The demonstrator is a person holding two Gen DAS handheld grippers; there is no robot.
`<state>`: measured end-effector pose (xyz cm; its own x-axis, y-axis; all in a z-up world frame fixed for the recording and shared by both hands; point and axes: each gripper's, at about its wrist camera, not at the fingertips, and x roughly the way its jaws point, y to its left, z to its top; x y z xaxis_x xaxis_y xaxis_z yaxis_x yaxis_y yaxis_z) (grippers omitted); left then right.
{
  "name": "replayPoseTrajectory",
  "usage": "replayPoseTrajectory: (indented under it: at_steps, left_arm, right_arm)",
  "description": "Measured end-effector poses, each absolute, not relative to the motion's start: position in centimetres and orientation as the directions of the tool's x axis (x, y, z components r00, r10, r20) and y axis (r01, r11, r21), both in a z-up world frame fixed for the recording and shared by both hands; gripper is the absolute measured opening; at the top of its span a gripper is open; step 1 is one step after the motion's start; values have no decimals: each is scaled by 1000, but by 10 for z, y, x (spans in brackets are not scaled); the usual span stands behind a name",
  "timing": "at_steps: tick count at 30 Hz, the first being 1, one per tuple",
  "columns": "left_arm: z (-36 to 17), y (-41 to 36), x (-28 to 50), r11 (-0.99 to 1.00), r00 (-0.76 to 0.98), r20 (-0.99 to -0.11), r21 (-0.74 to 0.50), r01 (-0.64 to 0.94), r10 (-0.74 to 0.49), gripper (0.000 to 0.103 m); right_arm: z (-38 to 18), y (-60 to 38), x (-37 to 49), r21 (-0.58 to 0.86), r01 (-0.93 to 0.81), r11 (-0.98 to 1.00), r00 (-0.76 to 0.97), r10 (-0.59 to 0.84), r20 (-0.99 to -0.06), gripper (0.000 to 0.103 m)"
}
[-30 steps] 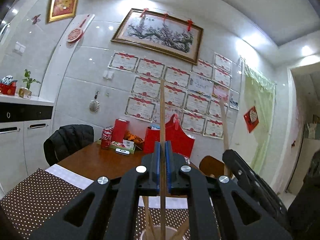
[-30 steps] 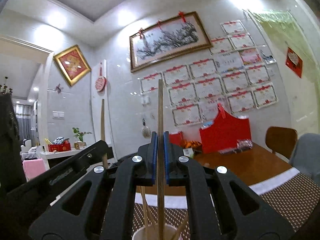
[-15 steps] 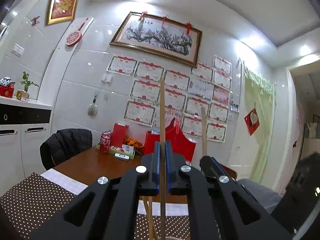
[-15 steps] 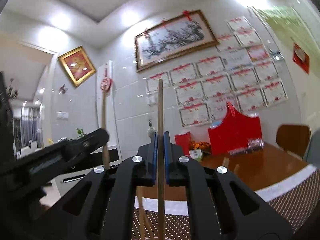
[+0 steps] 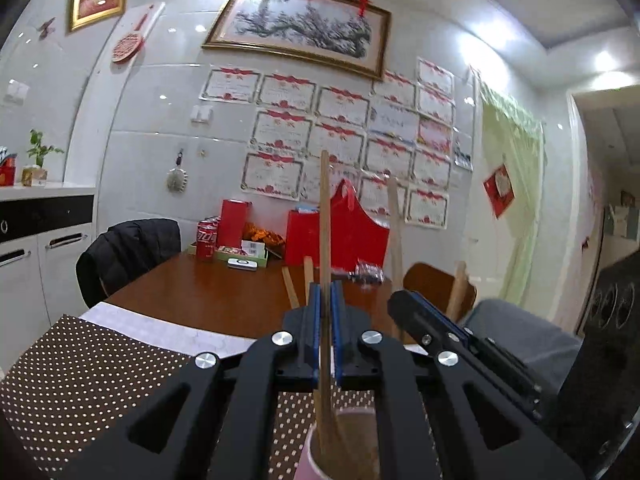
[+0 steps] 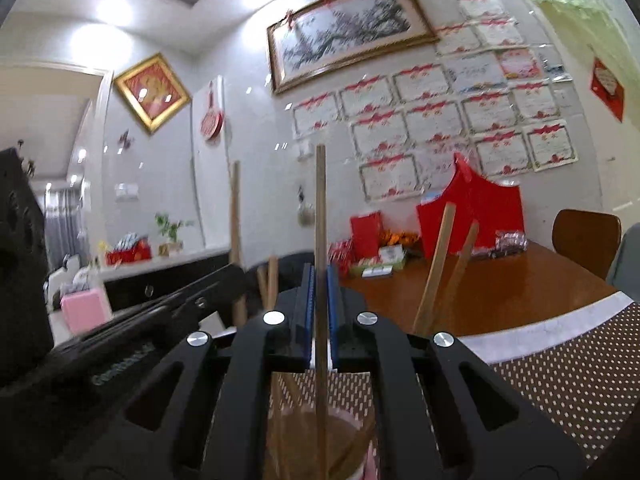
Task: Organize utensils
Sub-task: 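Lower both chopsticks into the pink cup and open both tools, then move both open tools back over the chopstick pile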
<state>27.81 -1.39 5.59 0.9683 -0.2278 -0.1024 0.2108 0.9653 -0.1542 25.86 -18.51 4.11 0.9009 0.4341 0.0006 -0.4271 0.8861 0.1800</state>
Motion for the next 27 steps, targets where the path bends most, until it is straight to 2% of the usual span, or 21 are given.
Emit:
replayPoseTrajectory:
  at_steps: [4, 6, 8, 12, 13, 15, 16, 19, 21, 25, 27]
  left_arm:
    - [47, -13, 269, 965, 959, -145, -131, 226, -244, 6]
    - [43, -13, 265, 963, 950, -177, -119, 240, -259, 8]
    - [40, -12, 259, 962, 943, -193, -105, 254, -270, 33]
    - [35, -10, 246, 958, 937, -201, -87, 273, -285, 34]
    - [34, -10, 243, 958, 936, -207, -83, 274, -285, 34]
    - [33, -7, 239, 961, 935, -222, -88, 263, -276, 34]
    - [33, -5, 237, 960, 932, -231, -97, 263, -279, 35]
    - [33, 4, 230, 959, 927, -251, -122, 254, -278, 36]
    - [35, 10, 221, 961, 929, -254, -128, 245, -270, 40]
    - [39, 21, 202, 957, 923, -258, -131, 260, -286, 53]
    - [40, 27, 192, 955, 919, -264, -134, 264, -291, 55]
  right_arm:
    - [37, -185, 248, 149, -433, 889, 891, 447, -80, 7]
    - [36, -185, 243, 132, -390, 911, 900, 408, -155, 8]
    - [35, -187, 240, 148, -398, 905, 880, 423, -216, 8]
    - [35, -194, 229, 177, -386, 905, 865, 422, -270, 11]
    - [36, -195, 225, 182, -382, 906, 863, 420, -281, 15]
    - [37, -199, 219, 196, -363, 911, 867, 407, -289, 54]
    - [38, -202, 214, 207, -348, 914, 875, 396, -279, 62]
    - [44, -206, 198, 215, -342, 915, 886, 390, -251, 66]
    - [49, -205, 186, 186, -317, 930, 897, 358, -260, 74]
    - [54, -204, 165, 178, -288, 941, 909, 327, -259, 83]
    - [54, -204, 154, 179, -278, 944, 910, 319, -266, 87]
